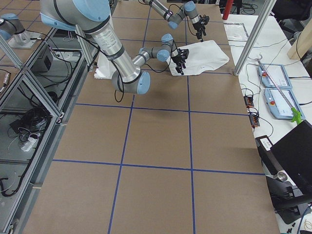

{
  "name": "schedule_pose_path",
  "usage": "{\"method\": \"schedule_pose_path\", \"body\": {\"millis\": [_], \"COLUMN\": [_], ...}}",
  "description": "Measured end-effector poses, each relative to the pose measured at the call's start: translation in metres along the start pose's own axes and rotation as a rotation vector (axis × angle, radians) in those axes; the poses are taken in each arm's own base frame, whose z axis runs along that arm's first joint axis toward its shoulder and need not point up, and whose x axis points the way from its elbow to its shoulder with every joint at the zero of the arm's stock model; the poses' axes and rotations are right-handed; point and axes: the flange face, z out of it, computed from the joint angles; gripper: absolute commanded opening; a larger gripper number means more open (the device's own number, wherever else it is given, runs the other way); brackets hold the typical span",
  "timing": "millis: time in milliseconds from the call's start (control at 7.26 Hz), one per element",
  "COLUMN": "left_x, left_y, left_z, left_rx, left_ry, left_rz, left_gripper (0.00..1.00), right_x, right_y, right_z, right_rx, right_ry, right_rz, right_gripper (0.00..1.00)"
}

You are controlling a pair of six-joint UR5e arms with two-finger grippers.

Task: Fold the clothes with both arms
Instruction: 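Reach the right gripper to the shirt's collar corner, then hold the collar corner with the right gripper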

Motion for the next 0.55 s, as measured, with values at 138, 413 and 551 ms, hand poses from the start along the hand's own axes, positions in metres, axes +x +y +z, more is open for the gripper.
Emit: {"method": "schedule_pose_path", "body": {"millis": [138, 413, 551], "left_x": [0.0, 0.0002, 0.0003], "left_y": [0.0002, 0.0002, 0.0001], "left_z": [0.0001, -0.0001, -0.0002], "left_rx": [0.0, 0.0, 0.0], "left_ry": [0.0, 0.0, 0.001], "left_rz": [0.0, 0.0, 0.0], "left_gripper": [1.0, 1.0, 1.0], "right_x": [0.0005, 0.0003, 0.0004], "right_y": [0.0004, 0.0007, 0.0012], "right_z": [0.0002, -0.0005, -0.0005], "right_rx": [0.0, 0.0, -0.001], "right_ry": [-0.001, -0.004, -0.004], "right_rz": [0.003, 0.01, 0.011], "right_gripper": [0.71, 0.71, 0.7]}}
